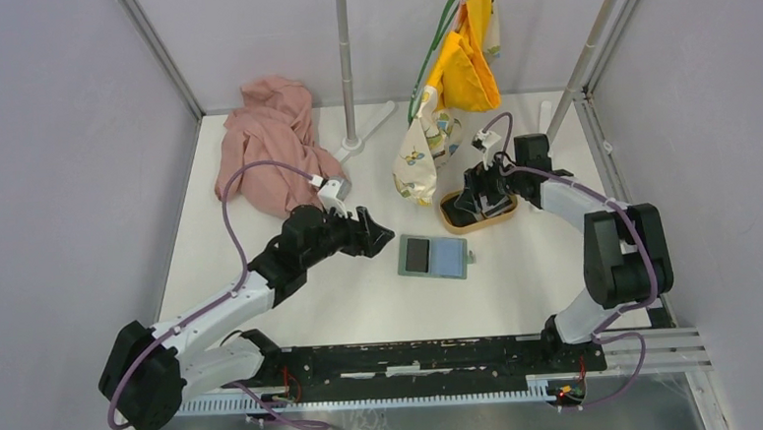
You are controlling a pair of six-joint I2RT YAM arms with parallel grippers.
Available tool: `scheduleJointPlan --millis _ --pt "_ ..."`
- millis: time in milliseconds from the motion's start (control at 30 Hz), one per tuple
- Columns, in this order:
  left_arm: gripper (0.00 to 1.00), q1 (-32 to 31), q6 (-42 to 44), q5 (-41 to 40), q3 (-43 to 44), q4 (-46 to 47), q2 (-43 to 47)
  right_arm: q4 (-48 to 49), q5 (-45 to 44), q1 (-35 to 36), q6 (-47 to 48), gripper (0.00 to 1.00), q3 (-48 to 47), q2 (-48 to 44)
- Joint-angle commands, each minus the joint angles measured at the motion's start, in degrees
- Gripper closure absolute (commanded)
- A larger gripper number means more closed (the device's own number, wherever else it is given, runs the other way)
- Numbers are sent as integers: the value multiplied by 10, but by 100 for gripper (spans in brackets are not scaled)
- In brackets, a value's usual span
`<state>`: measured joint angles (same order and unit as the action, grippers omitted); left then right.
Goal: Put the credit cards into the card holder
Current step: Pick up the credit card from the storage box.
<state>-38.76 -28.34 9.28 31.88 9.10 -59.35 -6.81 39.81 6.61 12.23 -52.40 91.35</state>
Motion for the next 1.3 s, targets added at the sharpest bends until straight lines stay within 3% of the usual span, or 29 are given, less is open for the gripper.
scheduleJointPlan --millis 0,333,500,700,1100,1267 --pt "18 -2 15 14 28 43 -30 3 -22 -3 -54 19 -32 17" --pt "20 -2 15 41 40 91 -126 -6 -32 -2 -70 26 -29 56" --pt "30 -2 12 74 42 120 -171 -13 -40 -2 -70 27 -28 65" --pt "33 -2 9 88 40 135 -190 -6 22 -3 -85 36 -21 56" --pt "34 -2 3 93 37 144 -195 -31 -97 -3 -46 31 -24 44" --pt "34 -2 3 94 34 145 -194 -47 -60 -3 -44 31 -27 73"
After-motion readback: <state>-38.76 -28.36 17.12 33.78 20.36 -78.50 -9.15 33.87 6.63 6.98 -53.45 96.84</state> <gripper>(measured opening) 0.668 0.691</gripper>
